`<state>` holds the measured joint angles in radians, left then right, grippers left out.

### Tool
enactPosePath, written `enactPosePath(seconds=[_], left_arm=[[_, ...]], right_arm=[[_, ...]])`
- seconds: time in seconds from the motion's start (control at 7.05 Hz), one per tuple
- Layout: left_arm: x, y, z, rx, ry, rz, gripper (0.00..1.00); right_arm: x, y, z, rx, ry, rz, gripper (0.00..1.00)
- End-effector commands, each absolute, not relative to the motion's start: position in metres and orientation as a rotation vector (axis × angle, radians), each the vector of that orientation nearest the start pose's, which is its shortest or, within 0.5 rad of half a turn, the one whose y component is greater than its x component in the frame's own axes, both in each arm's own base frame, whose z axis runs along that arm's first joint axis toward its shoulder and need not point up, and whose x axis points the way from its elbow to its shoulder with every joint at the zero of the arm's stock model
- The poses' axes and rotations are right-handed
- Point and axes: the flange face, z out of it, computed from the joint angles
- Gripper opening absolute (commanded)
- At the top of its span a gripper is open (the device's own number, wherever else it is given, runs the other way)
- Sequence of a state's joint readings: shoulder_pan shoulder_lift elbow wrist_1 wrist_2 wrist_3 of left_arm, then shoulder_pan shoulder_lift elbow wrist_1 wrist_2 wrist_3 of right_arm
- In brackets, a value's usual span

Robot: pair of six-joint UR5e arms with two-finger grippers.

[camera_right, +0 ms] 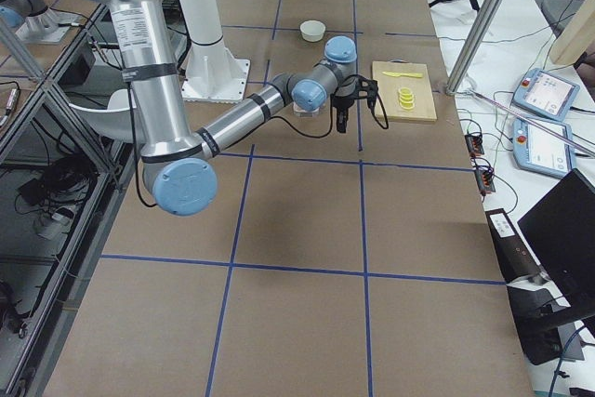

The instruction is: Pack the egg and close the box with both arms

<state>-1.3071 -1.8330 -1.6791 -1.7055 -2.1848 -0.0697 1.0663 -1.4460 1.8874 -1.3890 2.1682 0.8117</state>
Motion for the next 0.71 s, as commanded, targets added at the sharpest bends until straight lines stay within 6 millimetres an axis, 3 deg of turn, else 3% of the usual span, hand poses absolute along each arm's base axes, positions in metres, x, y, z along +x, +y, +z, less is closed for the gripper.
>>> enactPosePath(seconds=[0.0,0.14,0.28,0.43,0.57], left_arm=[[0.004,-0.591,0.491,0.380,0.665,0.322,1.00],[-0.035,-0.584,0.510,0.354,0.681,0.346,1.00],[-0.038,-0.582,0.529,0.295,0.679,0.367,1.00],[-0.043,-0.565,0.544,0.275,0.683,0.382,1.00],[-0.043,-0.561,0.548,0.259,0.687,0.373,1.00]], right_arm=[[-0.087,-0.504,0.506,0.093,-0.807,0.039,1.00],[-0.043,-0.502,0.538,0.097,-0.792,-0.023,1.00],[-0.009,-0.493,0.558,0.089,-0.769,-0.062,1.00],[0.003,-0.484,0.577,0.047,-0.755,-0.119,1.00],[0.003,-0.487,0.581,0.036,-0.754,-0.130,1.00]])
